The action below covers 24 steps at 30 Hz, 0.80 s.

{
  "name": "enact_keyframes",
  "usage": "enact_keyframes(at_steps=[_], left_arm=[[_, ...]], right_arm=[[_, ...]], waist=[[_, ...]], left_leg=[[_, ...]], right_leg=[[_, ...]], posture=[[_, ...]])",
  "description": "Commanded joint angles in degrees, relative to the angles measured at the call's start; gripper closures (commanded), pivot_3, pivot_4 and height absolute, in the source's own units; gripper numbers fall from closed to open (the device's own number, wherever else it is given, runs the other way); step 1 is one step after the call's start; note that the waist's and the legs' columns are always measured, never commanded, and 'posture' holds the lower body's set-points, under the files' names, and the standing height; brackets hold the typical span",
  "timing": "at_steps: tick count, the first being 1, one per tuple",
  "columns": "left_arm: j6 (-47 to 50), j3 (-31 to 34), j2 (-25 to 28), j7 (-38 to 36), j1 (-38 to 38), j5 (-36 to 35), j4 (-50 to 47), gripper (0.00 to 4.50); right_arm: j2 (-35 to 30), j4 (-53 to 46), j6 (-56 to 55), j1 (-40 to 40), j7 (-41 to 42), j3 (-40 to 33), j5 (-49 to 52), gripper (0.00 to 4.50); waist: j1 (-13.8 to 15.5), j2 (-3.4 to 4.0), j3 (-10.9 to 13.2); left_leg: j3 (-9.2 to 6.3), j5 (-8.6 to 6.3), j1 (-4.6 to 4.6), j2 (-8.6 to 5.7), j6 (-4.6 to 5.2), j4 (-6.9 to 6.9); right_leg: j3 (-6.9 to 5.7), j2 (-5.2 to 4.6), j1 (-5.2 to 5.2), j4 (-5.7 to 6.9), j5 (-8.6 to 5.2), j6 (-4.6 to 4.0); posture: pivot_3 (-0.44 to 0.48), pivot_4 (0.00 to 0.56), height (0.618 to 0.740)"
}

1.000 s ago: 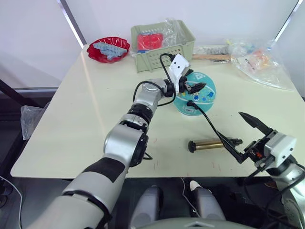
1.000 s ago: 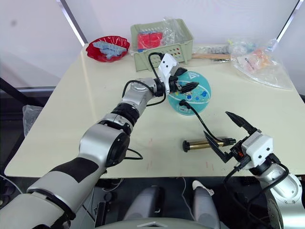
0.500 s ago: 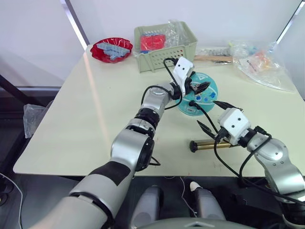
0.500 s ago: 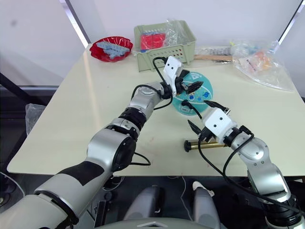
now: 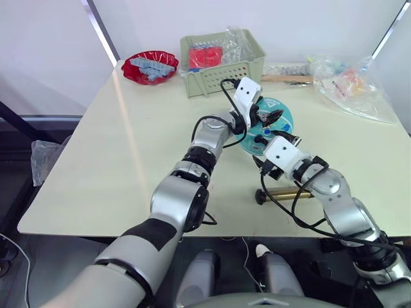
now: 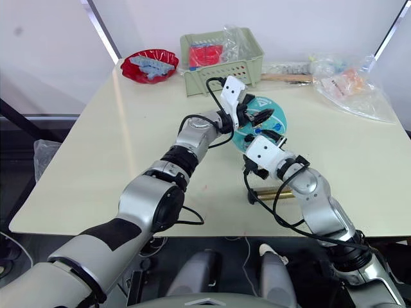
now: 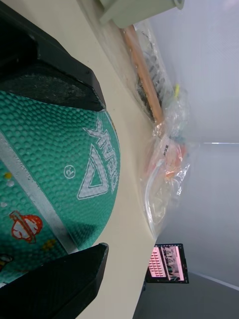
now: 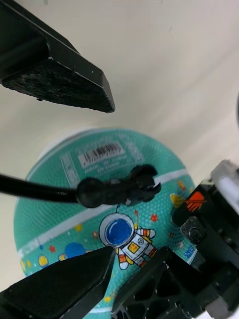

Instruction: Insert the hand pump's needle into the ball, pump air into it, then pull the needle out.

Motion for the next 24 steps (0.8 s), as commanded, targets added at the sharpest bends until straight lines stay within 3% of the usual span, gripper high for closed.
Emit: enact_keyframes(at_steps=[1, 3, 6, 8, 12, 13, 24], left_arm=[[1.28, -0.2, -1.0, 0.31, 1.29, 0.7, 1.6, 0.0], [1.31, -0.1, -1.08, 0.37, 1.33, 0.62, 1.57, 0.0], [1.37, -0.04, -1.16, 0.37, 1.55, 0.59, 1.4, 0.0], [1.39, -0.08, -1.15, 0.37, 1.71, 0.64, 1.31, 0.0], [1.54, -0.08, -1.08, 0.33, 1.96, 0.66, 1.13, 0.0], [1.59, -0.1, -1.05, 0.33, 2.05, 0.69, 1.1, 0.0], [1.54, -0.58, -0.95, 0.08, 2.12, 1.45, 0.87, 0.0]], right_arm=[[0.7, 1.65, -4.72, -1.57, -1.64, -0.14, -1.89, 0.05], [1.22, 2.84, -6.16, -1.85, -2.23, -0.4, -2.46, 0.05], [2.25, 4.17, -8.19, -1.98, -3.1, -0.88, -2.9, 0.86], [2.76, 4.68, -9.18, -1.99, -3.56, -1.24, -3.26, 1.63], [3.12, 5.18, -10.4, -1.8, -3.86, -1.82, -3.93, 3.86], [3.15, 5.27, -10.69, -1.72, -3.95, -2.0, -3.96, 4.07], [-1.79, 4.8, -19.01, 2.25, 0.14, -5.84, -0.3, 4.19]], waist=[[0.0, 0.0, 0.0], [-0.04, 0.0, 0.0], [-0.11, 0.0, 0.0], [-0.13, 0.0, 0.0], [-0.09, 0.0, 0.0], [-0.09, 0.0, 0.0], [0.32, 0.0, 0.0]], left_leg=[[0.01, 0.0, 0.0, -0.01, 0.0, 0.0], [0.01, 0.0, 0.0, -0.01, 0.0, 0.0], [0.01, 0.0, 0.01, 0.0, 0.0, 0.0], [0.01, 0.0, 0.02, 0.0, 0.0, 0.0], [0.0, 0.0, 0.02, 0.0, 0.0, 0.0], [0.01, 0.0, 0.02, 0.0, 0.0, 0.0], [-0.04, 0.0, 0.0, -0.08, 0.0, 0.0]], right_leg=[[0.0, 0.0, 0.0, 0.0, 0.0, 0.0], [0.01, -0.01, 0.0, 0.0, 0.0, 0.0], [0.01, 0.0, 0.0, 0.01, 0.0, 0.0], [0.01, 0.0, 0.0, 0.01, 0.0, 0.0], [0.01, 0.01, 0.0, 0.02, 0.0, 0.0], [0.02, 0.0, 0.0, 0.02, 0.0, 0.0], [-0.03, -0.08, 0.02, 0.01, 0.0, 0.01]], posture=[[0.0, 0.15, 0.737], [0.0, 0.15, 0.737], [0.0, 0.15, 0.737], [0.0, 0.15, 0.737], [0.0, 0.15, 0.737], [0.0, 0.15, 0.737], [0.0, 0.15, 0.737]])
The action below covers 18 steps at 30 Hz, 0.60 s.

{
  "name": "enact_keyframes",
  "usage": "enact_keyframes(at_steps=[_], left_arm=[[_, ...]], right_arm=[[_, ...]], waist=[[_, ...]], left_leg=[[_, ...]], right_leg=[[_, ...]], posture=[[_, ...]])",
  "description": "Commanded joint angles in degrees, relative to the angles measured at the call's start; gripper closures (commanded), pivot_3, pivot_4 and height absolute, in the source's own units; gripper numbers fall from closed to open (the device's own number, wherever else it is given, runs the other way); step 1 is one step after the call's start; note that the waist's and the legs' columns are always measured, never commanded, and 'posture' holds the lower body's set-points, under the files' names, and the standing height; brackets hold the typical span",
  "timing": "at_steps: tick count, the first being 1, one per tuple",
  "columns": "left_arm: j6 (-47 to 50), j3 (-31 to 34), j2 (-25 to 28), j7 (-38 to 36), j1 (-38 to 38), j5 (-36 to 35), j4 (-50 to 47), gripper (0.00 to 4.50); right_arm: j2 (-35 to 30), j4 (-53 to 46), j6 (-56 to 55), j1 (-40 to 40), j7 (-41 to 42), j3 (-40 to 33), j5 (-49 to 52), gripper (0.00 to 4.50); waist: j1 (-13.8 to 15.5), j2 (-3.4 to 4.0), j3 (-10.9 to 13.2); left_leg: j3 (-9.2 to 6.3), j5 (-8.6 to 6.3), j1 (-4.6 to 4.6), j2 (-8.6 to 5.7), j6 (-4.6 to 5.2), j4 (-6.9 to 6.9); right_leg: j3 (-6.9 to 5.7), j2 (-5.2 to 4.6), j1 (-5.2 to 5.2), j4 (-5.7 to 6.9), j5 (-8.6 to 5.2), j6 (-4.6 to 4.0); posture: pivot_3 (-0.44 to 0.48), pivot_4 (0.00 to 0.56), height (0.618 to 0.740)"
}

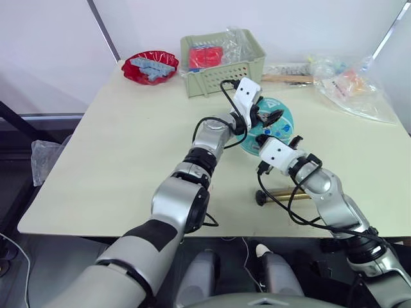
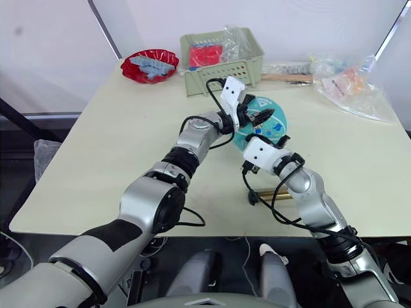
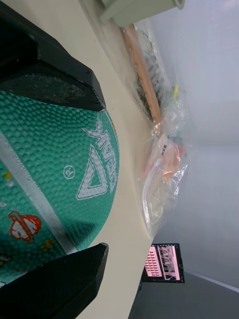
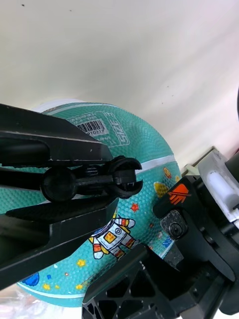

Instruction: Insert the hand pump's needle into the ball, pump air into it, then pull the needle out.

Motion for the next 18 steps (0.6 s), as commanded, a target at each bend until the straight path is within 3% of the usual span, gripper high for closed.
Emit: enact_keyframes(at_steps=[1, 9, 18], left_arm=[[1.54, -1.2, -0.47, -0.53, 1.56, 1.43, 1.53, 0.0], [1.24, -3.35, -0.48, -0.18, 2.9, 3.39, 1.78, 0.0], [0.96, -4.47, -0.84, 2.4, 4.84, 5.76, 2.97, 0.0]], right_arm=[[-3.19, -1.91, -5.96, 1.59, 2.33, -3.66, 2.37, 4.19], [-6.67, -1.0, -13.51, 2.79, 5.25, -6.13, 4.78, 4.19], [-7.2, -1.96, -14.84, 3.77, 7.23, -6.63, 5.22, 4.19]], waist=[[0.12, 0.0, 0.0], [0.18, -0.01, 0.0], [0.43, -0.01, 0.0]], left_leg=[[-0.01, 0.0, 0.0, -0.04, 0.0, 0.0], [-0.09, 0.0, -0.02, -0.11, 0.0, 0.0], [-0.22, 0.0, 0.0, -0.2, 0.0, 0.02]], right_leg=[[-0.02, -0.04, 0.01, 0.0, -0.01, 0.01], [-0.07, -0.11, 0.03, -0.01, -0.02, 0.04], [-0.21, -0.19, 0.16, -0.03, -0.05, 0.08]], posture=[[0.0, 0.15, 0.737], [0.0, 0.15, 0.737], [0.0, 0.15, 0.737]])
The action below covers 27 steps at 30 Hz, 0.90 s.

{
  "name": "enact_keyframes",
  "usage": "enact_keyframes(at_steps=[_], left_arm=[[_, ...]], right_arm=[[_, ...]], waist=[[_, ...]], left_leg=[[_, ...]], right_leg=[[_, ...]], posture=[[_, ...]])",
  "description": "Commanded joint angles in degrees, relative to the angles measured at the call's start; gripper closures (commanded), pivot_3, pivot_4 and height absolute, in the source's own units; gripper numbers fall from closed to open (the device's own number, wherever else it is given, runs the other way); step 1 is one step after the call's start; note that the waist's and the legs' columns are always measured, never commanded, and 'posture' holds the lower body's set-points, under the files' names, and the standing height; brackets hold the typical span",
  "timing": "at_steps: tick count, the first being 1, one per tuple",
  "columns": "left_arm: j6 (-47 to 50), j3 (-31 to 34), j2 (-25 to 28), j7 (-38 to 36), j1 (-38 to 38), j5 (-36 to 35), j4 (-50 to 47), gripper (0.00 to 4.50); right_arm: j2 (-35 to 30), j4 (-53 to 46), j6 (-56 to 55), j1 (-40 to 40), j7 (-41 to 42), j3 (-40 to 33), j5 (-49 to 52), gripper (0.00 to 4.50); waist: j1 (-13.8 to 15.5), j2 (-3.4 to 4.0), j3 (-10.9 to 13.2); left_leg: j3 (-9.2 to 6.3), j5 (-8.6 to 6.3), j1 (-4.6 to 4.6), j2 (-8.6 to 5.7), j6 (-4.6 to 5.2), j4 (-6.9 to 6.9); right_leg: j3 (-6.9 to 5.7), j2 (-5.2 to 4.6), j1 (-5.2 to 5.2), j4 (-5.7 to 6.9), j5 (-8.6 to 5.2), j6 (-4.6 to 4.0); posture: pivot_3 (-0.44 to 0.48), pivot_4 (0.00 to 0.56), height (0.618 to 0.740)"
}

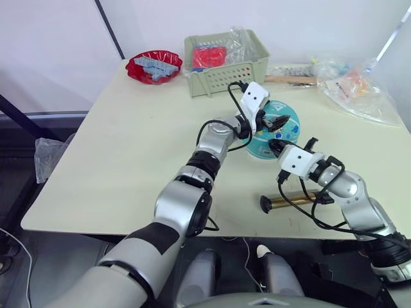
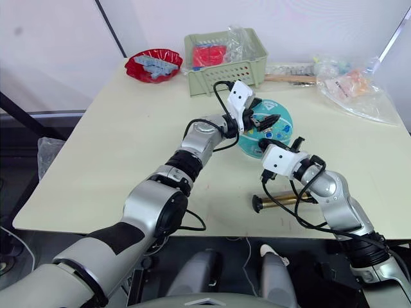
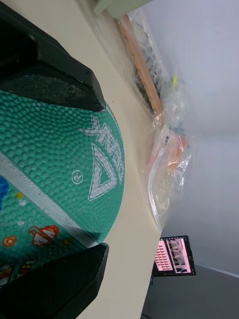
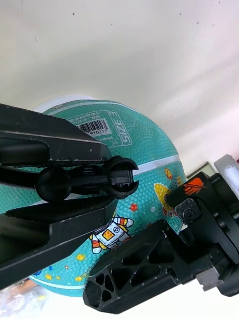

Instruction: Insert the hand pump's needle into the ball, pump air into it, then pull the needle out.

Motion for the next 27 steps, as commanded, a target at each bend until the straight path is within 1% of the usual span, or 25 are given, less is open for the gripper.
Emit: enact_keyframes(at_steps=[1, 4, 13, 15, 27], left_arm=[[1.82, -2.37, 0.14, 3.13, 3.41, 3.57, 4.8, 0.0], [1.63, -3.08, 0.17, 5.07, 4.45, 4.49, 5.92, 0.0], [1.55, -5.37, -0.31, 11.73, 6.16, 7.29, 8.23, 0.0], [1.33, -5.88, -0.4, 12.12, 6.39, 7.77, 8.43, 0.0], [0.39, -7.52, -0.71, 12.79, 7.42, 8.34, 8.99, 0.0]], right_arm=[[-0.67, -4.54, -3.26, 0.78, 1.49, -1.21, 1.38, 4.19], [-0.83, -6.27, -2.61, 1.66, 2.08, -1.4, 1.34, 4.19], [-1.45, -12.08, -0.07, 4.51, 3.65, -2.82, 2.0, 4.19], [-1.41, -13.15, 0.56, 4.81, 3.97, -3.0, 2.11, 4.19], [-1.66, -18.97, 4.33, 6.36, 7.03, -4.29, 3.99, 4.19]], waist=[[0.03, 0.0, 0.0], [0.17, -0.04, -0.06], [0.96, -0.09, -0.19], [0.99, -0.11, -0.23], [1.02, -0.12, -0.34]], left_leg=[[-0.01, 0.0, 0.0, 0.0, 0.0, 0.0], [-0.13, 0.0, 0.14, -0.01, 0.0, 0.0], [-0.27, 0.0, 0.15, -0.07, 0.0, 0.0], [-0.29, 0.0, 0.15, -0.1, 0.0, 0.0], [-0.5, -0.01, 0.14, -0.16, 0.01, 0.0]], right_leg=[[-0.01, -0.01, 0.01, -0.01, 0.0, 0.0], [-0.19, -0.03, 0.27, -0.12, -0.01, 0.01], [-0.31, -0.12, 0.37, -0.16, -0.06, 0.09], [-0.34, -0.17, 0.39, -0.16, -0.13, 0.21], [-0.5, -0.27, 0.49, -0.23, -0.19, 0.28]], posture=[[0.0, 0.15, 0.737], [0.0, 0.15, 0.737], [0.0, 0.15, 0.737], [0.0, 0.15, 0.737], [0.0, 0.15, 0.737]])
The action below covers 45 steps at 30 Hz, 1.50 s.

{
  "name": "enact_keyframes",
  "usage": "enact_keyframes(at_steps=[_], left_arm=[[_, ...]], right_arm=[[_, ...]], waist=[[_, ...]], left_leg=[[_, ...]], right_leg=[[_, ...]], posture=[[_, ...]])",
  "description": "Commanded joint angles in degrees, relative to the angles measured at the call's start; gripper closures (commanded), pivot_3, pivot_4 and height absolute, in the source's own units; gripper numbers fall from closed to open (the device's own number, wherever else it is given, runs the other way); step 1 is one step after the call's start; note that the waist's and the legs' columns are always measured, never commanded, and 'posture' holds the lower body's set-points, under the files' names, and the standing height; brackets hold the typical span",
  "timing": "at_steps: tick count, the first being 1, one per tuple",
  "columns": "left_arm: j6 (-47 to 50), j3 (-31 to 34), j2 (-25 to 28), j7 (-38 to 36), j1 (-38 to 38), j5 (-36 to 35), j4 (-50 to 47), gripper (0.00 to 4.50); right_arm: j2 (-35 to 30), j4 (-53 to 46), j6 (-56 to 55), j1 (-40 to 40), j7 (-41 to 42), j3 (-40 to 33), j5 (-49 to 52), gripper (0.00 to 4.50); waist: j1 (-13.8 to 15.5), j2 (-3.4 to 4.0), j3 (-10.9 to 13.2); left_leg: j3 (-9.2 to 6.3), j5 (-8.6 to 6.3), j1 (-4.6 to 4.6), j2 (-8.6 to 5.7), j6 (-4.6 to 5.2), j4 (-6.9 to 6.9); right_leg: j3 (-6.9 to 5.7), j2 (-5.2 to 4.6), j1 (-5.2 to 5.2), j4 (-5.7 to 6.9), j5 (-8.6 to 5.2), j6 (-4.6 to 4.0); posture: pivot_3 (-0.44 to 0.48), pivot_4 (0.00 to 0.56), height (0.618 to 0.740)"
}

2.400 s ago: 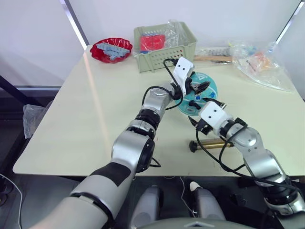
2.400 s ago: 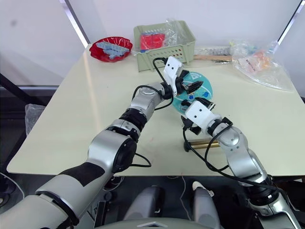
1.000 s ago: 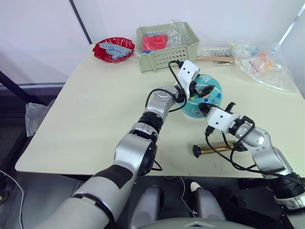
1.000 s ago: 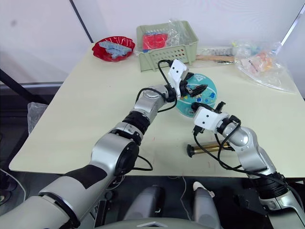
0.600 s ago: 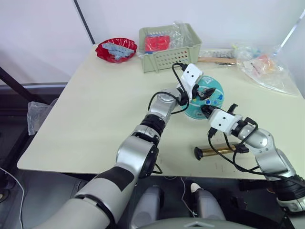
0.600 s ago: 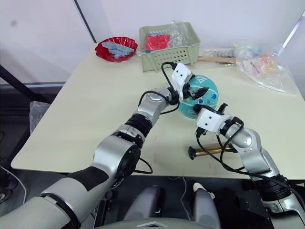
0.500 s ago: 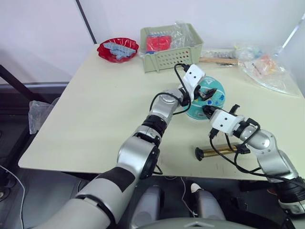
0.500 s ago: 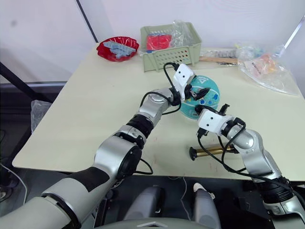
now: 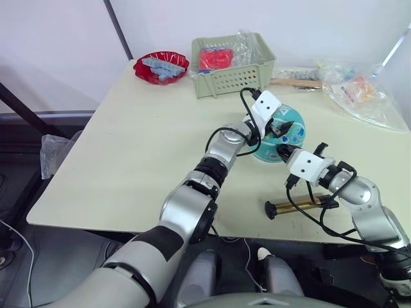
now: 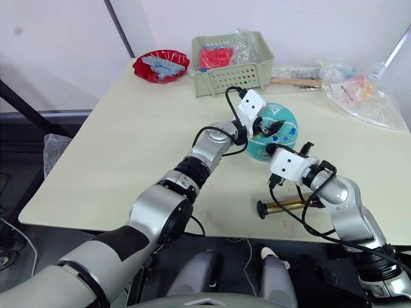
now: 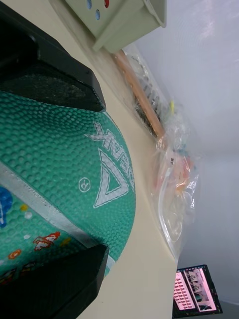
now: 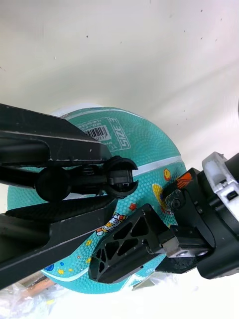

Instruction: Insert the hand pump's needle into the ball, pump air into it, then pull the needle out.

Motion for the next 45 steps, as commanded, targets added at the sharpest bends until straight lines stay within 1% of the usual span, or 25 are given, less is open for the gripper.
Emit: enact_keyframes(at_steps=[1, 3, 6, 8, 10, 15, 24, 26, 28, 30, 32, 36, 41, 43, 45], left_arm=[[4.58, -1.45, 1.62, 3.01, 5.02, 3.72, 9.01, 0.0], [4.5, -1.35, 1.59, 3.03, 5.06, 3.64, 9.05, 0.0], [4.07, -1.14, 1.49, 2.91, 5.1, 3.42, 9.06, 0.0], [3.84, -0.96, 1.41, 2.86, 5.05, 3.31, 9.06, 0.0], [3.43, -0.66, 1.31, 2.45, 4.87, 2.96, 8.88, 0.0], [1.01, 2.24, 1.14, -0.43, 3.26, -0.06, 6.79, 0.0], [-2.28, 7.48, 1.9, -7.94, -0.97, -5.45, 1.05, 0.0], [-2.4, 8.93, 3.27, -12.05, -2.44, -8.22, -4.02, 0.0], [-1.85, 9.59, 4.53, -15.6, -2.78, -10.31, -8.42, 0.0], [-0.15, 9.62, 5.93, -18.85, -1.86, -12.1, -12.99, 0.0], [2.23, 9.45, 7.83, -22.25, -0.14, -13.88, -18.49, 0.0], [8.11, 8.63, 12.74, -28.06, 4.94, -16.85, -30.01, 0.0], [14.93, 8.69, 18.44, -33.03, 11.11, -20.41, -41.51, 0.0], [18.23, 8.8, 22.09, -35.54, 15.02, -22.4, -47.25, 0.0], [21.01, 9.71, 27.88, -40.76, 21.75, -25.26, -52.86, 0.0]], right_arm=[[-0.41, -10.22, -2.15, 0.87, 2.71, -0.46, 3.66, 4.19], [-0.7, -10.89, -1.76, 1.47, 2.9, -1.09, 3.77, 4.19], [-1.18, -11.54, -1.62, 2.72, 2.91, -2.31, 3.94, 4.19], [-1.46, -11.52, -1.88, 3.34, 2.66, -2.82, 3.99, 4.19], [-1.54, -11.09, -2.25, 4.15, 1.9, -3.79, 4.18, 4.19], [2.23, -9.29, -1.7, 6.07, -1.77, -8.47, 7.95, 4.19], [3.14, -8.17, -1.3, 7.97, -3.92, -13.12, 10.53, 4.19], [3.71, -7.47, -0.9, 7.88, -5.11, -15.81, 12.02, 4.19], [4.08, -6.97, -0.66, 7.79, -5.94, -17.68, 13.14, 4.19], [4.39, -6.52, -0.64, 7.7, -6.46, -18.78, 14.03, 4.19], [4.38, -6.11, -0.61, 7.55, -6.72, -19.34, 14.5, 4.19], [4.72, -5.16, -0.54, 7.24, -7.57, -20.19, 15.64, 4.19], [4.35, -3.57, -1.38, 6.99, -7.85, -21.57, 16.8, 4.19], [4.11, -2.79, -1.94, 6.83, -7.9, -22.5, 17.45, 4.19], [3.64, -1.29, -2.7, 6.32, -7.74, -23.64, 18.05, 4.19]], waist=[[0.0, 0.0, -0.01], [-0.34, 0.0, -0.13], [-0.93, -0.2, -0.72], [-1.24, -0.32, -0.88], [-1.52, -0.23, -0.94], [-1.57, -0.11, -0.99], [-1.63, 0.26, -0.68], [-1.65, 0.33, -0.38], [-1.69, 0.47, -0.27], [-1.71, 0.5, -0.24], [-1.71, 0.57, -0.19], [-1.84, 0.64, -0.14], [-2.15, 0.68, -0.06], [-2.17, 0.69, -0.05], [-2.61, 0.71, -0.05]], left_leg=[[0.0, 0.0, 0.0, 0.0, 0.0, 0.0], [-0.02, 0.0, 0.0, 0.01, 0.0, 0.0], [-0.03, 0.0, 0.13, 0.04, 0.0, -0.01], [-0.16, -0.02, 0.4, 0.14, -0.02, -0.01], [-0.3, -0.03, 0.5, 0.22, -0.03, -0.02], [-0.41, -0.03, 0.46, 0.23, -0.03, -0.09], [-0.4, -0.01, 0.0, 0.17, -0.01, -0.1], [-0.4, -0.01, -0.07, 0.14, 0.0, -0.12], [-0.38, 0.0, -0.38, 0.12, 0.0, -0.11], [-0.34, 0.03, -0.94, 0.04, -0.02, -0.04], [-0.28, 0.17, -1.0, -0.08, -0.26, -0.06], [-0.16, 0.16, -0.99, -0.11, -0.25, -0.25], [-0.08, 0.03, -0.97, -0.1, -0.02, -0.24], [-0.07, 0.03, -0.91, -0.01, -0.02, -0.23], [-0.07, 0.03, -0.88, 0.01, -0.02, -0.19]], right_leg=[[0.0, 0.0, 0.0, 0.0, 0.0, 0.0], [-0.01, 0.0, 0.01, -0.01, -0.02, 0.03], [-0.01, 0.02, 0.08, -0.02, -0.07, 0.13], [-0.14, 0.01, 0.38, -0.11, -0.09, 0.13], [-0.29, 0.0, 0.61, -0.29, -0.15, 0.02], [-0.41, 0.0, 0.69, -0.49, -0.07, 0.14], [-0.4, 0.0, 0.29, -0.49, -0.06, 0.12], [-0.39, 0.0, 0.22, -0.5, -0.06, 0.13], [-0.36, 0.0, -0.13, -0.46, -0.02, 0.07], [-0.3, 0.02, -0.75, -0.33, 0.14, -0.18], [-0.19, 0.02, -0.88, -0.2, 0.16, -0.24], [-0.06, 0.02, -0.96, -0.29, 0.13, -0.23], [0.02, 0.02, -0.99, -0.2, 0.14, -0.22], [0.06, 0.02, -1.0, -0.06, 0.14, -0.23], [0.07, 0.03, -1.0, -0.01, 0.14, -0.23]], posture=[[0.0, 0.15, 0.737], [0.0, 0.15, 0.737], [0.0, 0.15, 0.737], [0.0, 0.15, 0.737], [0.0, 0.15, 0.737], [0.0, 0.15, 0.737], [0.0, 0.15, 0.737], [0.0, 0.15, 0.737], [0.0, 0.15, 0.737], [0.0, 0.15, 0.737], [0.0, 0.15, 0.737], [0.0, 0.15, 0.737], [0.0, 0.15, 0.737], [0.0, 0.15, 0.737], [0.0, 0.15, 0.737]])
